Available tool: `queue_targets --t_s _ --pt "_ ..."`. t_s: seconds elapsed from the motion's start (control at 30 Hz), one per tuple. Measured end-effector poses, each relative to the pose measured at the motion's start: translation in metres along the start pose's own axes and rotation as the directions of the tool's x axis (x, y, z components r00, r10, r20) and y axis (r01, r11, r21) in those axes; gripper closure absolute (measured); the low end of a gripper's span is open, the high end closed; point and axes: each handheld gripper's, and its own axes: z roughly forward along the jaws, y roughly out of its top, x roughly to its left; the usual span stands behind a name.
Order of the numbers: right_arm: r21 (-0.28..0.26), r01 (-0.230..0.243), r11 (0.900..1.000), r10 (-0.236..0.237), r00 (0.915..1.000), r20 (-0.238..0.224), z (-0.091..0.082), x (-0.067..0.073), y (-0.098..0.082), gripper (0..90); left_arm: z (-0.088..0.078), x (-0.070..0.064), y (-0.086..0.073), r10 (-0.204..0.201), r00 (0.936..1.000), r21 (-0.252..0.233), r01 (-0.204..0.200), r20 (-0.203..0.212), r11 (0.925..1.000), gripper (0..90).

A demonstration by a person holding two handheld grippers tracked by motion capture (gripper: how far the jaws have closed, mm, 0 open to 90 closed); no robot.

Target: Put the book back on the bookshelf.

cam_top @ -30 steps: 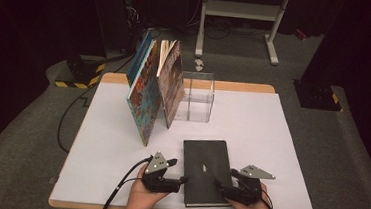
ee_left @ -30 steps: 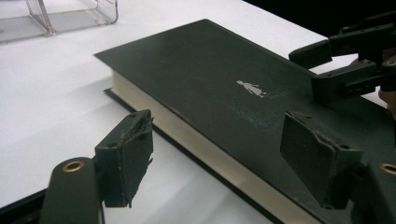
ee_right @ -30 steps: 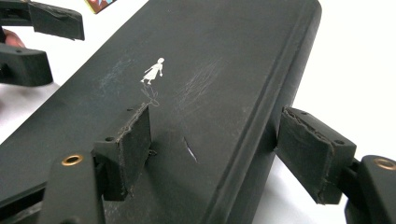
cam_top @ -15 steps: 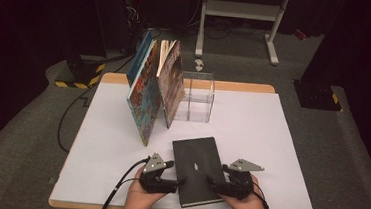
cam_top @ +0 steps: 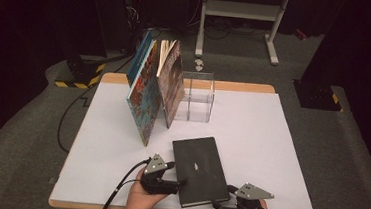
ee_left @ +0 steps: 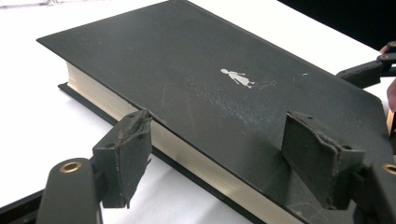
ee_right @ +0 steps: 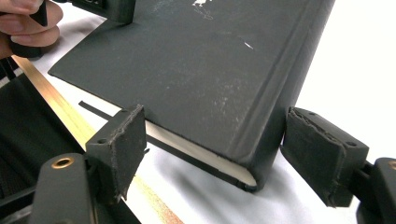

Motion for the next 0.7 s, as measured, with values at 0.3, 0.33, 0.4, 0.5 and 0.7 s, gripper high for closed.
queue_targets --t_s 0.3,0.33,0.4,0.5,0.7 --pt "-0.006 0.009 1.000 -0.009 0.9998 0.020 0.007 0.005 0.005 20.8 0.004 0.008 0.009 0.008 0.9996 -0.002 -0.009 -0.025 1.0000 25.4" --pt "-0.004 0.011 1.000 -0.011 0.9996 0.027 0.009 0.006 0.007 20.6 0.005 0.010 0.010 0.006 0.9996 -0.003 -0.006 -0.028 1.0000 25.4" --pt "0.000 0.019 1.000 -0.019 0.9992 0.036 0.013 0.008 0.011 20.1 0.006 0.015 0.013 0.010 0.9993 -0.003 -0.010 -0.037 0.9999 26.4" --pt "0.006 0.024 1.000 -0.024 0.9986 0.046 0.020 0.011 0.017 19.2 0.008 0.022 0.016 0.000 0.9989 -0.007 0.000 -0.048 1.0000 27.4" --pt "0.012 0.032 0.999 -0.033 0.9977 0.059 0.033 0.015 0.028 17.9 0.012 0.033 0.023 -0.012 0.9967 0.001 0.013 -0.081 0.9999 27.0"
